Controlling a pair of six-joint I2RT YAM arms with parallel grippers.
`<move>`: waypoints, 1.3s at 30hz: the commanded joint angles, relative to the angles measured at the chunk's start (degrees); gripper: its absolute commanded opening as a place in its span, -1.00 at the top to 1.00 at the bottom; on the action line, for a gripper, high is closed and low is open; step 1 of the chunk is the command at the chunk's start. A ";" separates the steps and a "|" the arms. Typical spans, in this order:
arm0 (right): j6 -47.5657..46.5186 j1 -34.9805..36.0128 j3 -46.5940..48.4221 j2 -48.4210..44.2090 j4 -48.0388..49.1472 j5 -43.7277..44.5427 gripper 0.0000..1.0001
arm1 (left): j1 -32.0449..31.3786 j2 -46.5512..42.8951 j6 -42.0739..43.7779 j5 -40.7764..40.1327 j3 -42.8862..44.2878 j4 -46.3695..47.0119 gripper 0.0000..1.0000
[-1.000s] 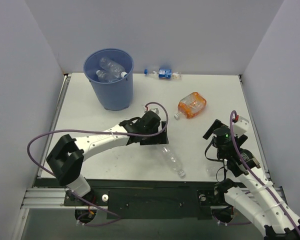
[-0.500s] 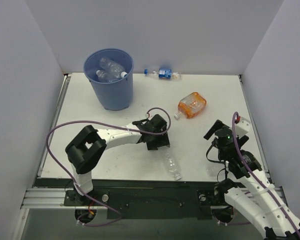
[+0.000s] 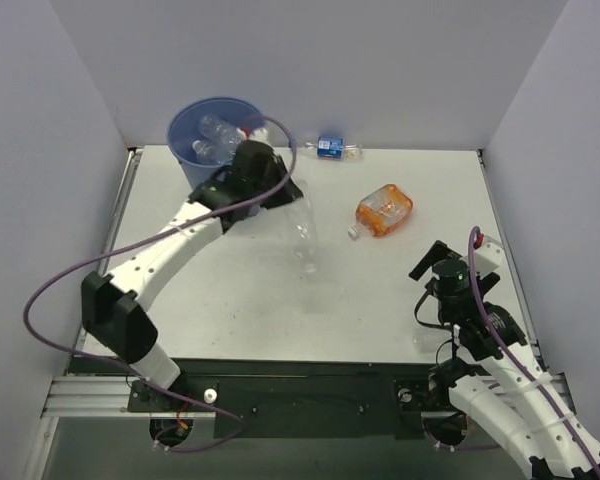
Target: Put the plastic bottles in the bin
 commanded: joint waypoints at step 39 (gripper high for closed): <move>2.03 0.57 1.22 0.79 -1.23 3.88 -0.89 | 16.86 -13.87 38.57 -16.54 1.34 20.80 -0.79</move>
